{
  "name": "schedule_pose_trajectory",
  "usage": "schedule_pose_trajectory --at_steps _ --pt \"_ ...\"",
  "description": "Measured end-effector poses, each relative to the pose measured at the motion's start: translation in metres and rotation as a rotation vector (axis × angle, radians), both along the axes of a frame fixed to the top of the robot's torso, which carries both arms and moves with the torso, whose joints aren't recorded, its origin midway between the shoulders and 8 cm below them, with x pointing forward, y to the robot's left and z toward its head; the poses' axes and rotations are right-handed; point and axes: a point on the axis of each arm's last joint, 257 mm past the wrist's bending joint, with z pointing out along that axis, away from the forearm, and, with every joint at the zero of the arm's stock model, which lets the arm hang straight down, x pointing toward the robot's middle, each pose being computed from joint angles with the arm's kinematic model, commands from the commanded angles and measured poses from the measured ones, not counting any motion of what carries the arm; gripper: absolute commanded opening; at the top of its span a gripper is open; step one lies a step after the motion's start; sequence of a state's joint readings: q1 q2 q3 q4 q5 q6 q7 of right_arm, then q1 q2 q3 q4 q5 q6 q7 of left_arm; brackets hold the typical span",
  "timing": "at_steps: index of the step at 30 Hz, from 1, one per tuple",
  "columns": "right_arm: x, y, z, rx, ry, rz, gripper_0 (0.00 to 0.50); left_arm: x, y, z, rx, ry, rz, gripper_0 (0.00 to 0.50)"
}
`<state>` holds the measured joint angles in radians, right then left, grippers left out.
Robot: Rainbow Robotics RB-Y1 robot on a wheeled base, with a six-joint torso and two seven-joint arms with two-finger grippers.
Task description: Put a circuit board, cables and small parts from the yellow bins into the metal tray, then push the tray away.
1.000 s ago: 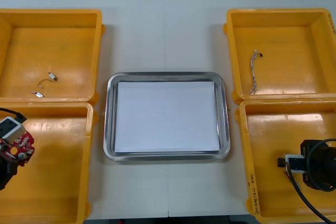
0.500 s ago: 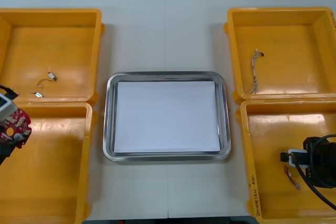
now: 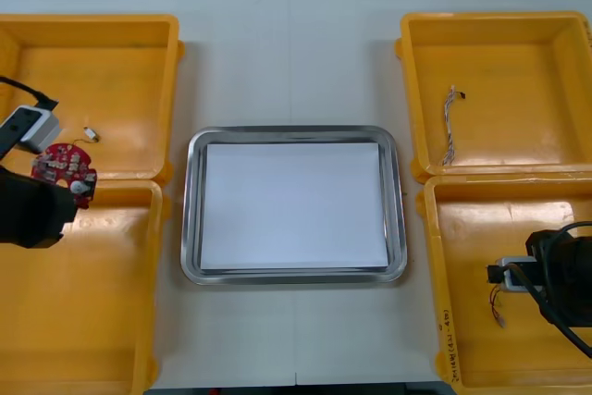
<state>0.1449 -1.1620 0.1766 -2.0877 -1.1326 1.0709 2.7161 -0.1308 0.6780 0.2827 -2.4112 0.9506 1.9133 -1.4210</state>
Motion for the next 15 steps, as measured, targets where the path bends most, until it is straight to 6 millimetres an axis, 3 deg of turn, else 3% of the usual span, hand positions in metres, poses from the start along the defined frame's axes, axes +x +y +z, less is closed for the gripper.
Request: schedule_pose_trajectory --at_steps 2,6,15 --pt "0.0 0.008 0.009 0.013 -0.002 -0.02 0.0 0.005 -0.013 0.004 0.007 -0.009 -0.041 0.0" --pt "-0.009 0.016 0.019 0.08 0.082 -0.244 0.0 0.01 -0.041 0.006 -0.002 0.002 -0.059 0.0" --pt "-0.015 0.033 0.05 0.093 0.119 -0.454 0.0 0.014 -0.095 0.001 -0.119 0.109 0.122 0.0"
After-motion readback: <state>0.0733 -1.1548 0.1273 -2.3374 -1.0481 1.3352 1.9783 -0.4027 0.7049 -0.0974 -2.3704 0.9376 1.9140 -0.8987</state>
